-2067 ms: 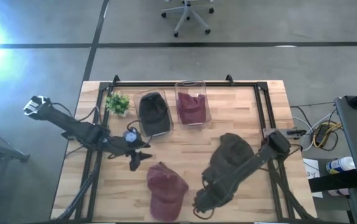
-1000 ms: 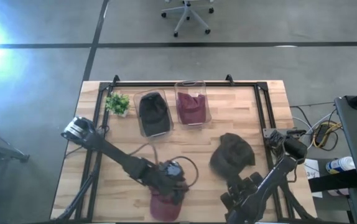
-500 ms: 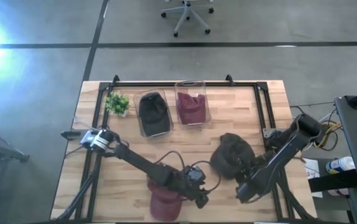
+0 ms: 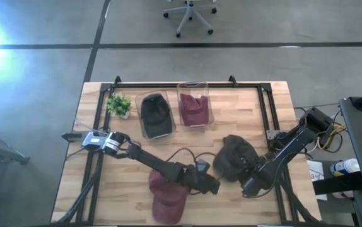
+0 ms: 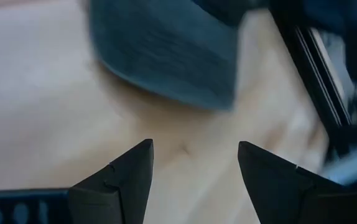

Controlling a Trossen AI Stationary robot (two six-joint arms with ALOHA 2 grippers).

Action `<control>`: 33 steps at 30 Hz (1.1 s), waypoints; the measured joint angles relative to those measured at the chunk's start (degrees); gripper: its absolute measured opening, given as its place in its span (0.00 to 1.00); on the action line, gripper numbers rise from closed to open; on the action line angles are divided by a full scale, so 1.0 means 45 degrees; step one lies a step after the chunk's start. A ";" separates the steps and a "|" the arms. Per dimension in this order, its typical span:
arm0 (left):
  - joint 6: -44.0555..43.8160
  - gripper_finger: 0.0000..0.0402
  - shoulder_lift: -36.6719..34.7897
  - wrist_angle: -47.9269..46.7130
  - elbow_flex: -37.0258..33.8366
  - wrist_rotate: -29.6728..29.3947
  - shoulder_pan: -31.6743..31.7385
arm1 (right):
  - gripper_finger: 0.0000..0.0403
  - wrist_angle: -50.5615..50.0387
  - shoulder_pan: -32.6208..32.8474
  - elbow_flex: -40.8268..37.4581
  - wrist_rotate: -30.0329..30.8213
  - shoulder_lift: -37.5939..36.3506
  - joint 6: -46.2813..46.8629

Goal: Pick & Place hat
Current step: Put the black cap into the left transparent bin

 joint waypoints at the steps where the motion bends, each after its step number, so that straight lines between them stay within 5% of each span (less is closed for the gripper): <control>1: -0.0320 0.57 0.0016 -0.0007 -0.0011 -0.0161 0.0072 | 0.40 0.0029 -0.0024 -0.0125 -0.0003 -0.0010 -0.0038; 16: -0.4145 0.57 0.0937 0.1198 -0.0029 -0.0345 0.0417 | 0.40 0.3718 -0.0102 -0.1130 -0.0015 -0.0077 -0.1364; 26: -0.6022 0.57 0.1460 0.2245 0.0232 -0.3832 0.0325 | 0.40 0.5014 -0.0012 -0.0977 -0.0014 -0.0140 -0.4916; 33: -0.6016 0.57 0.1543 0.2268 0.0549 -0.3802 0.0347 | 0.40 0.3944 0.0572 -0.0941 0.0245 -0.1267 -0.5054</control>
